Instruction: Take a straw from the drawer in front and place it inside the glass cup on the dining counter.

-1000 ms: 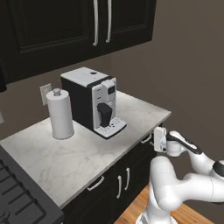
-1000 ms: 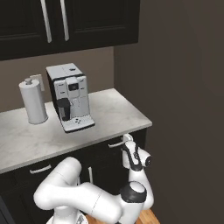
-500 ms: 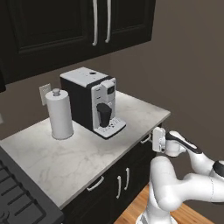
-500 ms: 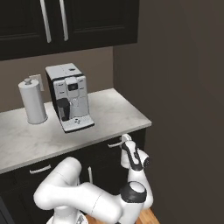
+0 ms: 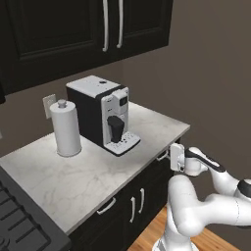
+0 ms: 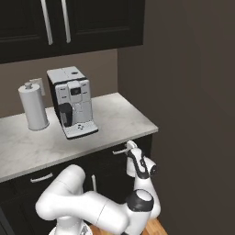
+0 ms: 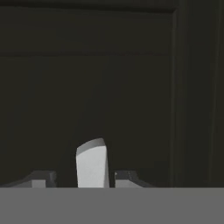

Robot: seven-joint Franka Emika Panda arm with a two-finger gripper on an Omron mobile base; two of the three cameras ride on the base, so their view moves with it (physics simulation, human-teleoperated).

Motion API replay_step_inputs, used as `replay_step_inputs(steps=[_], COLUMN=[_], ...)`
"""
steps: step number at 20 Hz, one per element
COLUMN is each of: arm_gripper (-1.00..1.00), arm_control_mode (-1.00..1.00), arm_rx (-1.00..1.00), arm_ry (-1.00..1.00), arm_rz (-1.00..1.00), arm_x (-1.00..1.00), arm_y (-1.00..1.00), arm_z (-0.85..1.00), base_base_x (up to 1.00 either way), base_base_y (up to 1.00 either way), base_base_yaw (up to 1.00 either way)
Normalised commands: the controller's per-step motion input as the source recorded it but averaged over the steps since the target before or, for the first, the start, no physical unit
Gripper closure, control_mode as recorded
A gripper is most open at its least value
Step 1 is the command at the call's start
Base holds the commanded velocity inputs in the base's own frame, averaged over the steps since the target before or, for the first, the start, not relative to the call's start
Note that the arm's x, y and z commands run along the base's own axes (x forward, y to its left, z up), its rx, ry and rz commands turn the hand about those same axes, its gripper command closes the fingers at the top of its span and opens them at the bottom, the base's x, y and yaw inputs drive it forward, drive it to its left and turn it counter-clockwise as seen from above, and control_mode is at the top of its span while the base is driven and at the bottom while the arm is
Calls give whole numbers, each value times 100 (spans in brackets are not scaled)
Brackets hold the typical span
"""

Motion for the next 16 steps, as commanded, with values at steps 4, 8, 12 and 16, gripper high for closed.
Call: replay_step_inputs(steps=[4,8,12,16], arm_gripper=[100,100,100,100], arm_control_mode=[-100,-100,-100,-100], arm_rx=[2,5,9,10], arm_ry=[0,0,0,0], arm_rz=[0,0,0,2], arm_x=[0,0,-9,-31], arm_y=[24,3,-33,-75], arm_z=[-37,-21,-11,-8], base_base_x=[0,0,0,0], base_base_y=[0,0,0,0], base_base_yaw=[0,0,0,0])
